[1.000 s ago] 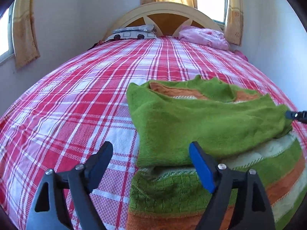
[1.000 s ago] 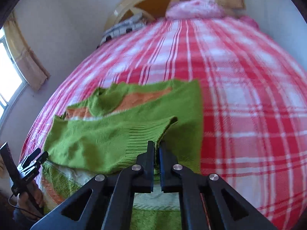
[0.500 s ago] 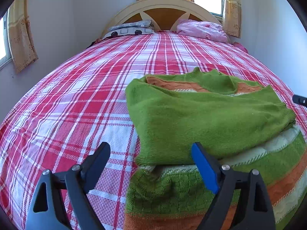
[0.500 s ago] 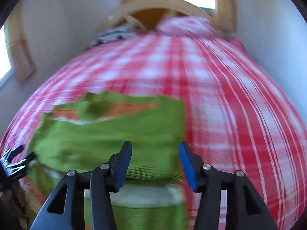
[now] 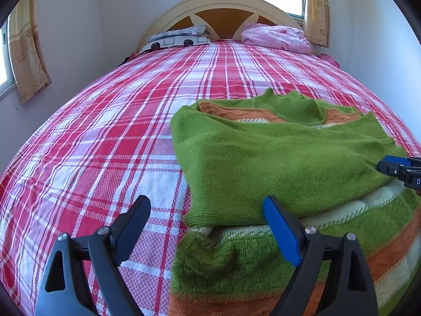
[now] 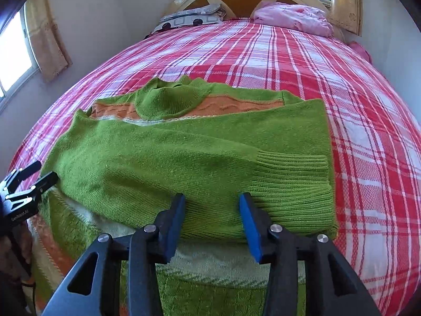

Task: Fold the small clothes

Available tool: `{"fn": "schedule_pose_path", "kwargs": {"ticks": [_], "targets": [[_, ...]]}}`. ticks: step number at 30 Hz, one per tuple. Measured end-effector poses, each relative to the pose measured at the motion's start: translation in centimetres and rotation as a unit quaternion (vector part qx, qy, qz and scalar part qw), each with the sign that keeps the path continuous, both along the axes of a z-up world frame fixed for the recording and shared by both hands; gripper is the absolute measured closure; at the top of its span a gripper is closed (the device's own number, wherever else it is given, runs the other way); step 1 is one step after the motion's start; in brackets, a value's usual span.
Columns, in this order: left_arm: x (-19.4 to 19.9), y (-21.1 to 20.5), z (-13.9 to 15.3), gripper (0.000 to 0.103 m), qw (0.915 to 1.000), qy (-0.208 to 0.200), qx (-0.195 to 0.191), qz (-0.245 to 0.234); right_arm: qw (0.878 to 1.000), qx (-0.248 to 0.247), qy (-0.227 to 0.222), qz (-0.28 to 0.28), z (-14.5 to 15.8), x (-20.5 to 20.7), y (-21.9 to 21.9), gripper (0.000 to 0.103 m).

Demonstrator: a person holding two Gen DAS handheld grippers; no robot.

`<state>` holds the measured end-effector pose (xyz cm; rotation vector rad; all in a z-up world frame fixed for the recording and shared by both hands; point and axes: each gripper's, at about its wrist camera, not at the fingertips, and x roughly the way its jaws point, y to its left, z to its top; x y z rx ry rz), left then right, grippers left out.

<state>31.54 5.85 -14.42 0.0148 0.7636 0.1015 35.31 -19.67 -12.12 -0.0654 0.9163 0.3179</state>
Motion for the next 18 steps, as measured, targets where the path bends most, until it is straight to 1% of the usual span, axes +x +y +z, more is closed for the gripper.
{"fn": "schedule_pose_path", "kwargs": {"ticks": [6, 12, 15, 18], "targets": [[0.1, -0.3, 0.0, 0.01, 1.0, 0.003, 0.006, -0.004, 1.0, -0.019, -0.013, -0.002, 0.1, -0.4, 0.7, 0.058], [-0.1, -1.1, 0.2, 0.01, 0.9994, 0.007, 0.02, -0.026, 0.999, -0.026, -0.02, -0.008, 0.9, -1.3, 0.4, 0.057], [-0.8, -1.2, 0.7, 0.01, 0.9994, 0.003, 0.012, -0.032, 0.999, -0.028, -0.024, -0.011, 1.3, -2.0, 0.2, 0.057], [-1.9, -1.1, 1.2, 0.01, 0.9992, 0.0, -0.009, -0.039, 0.999, -0.033, -0.031, -0.007, 2.0, -3.0, 0.2, 0.055]]}}
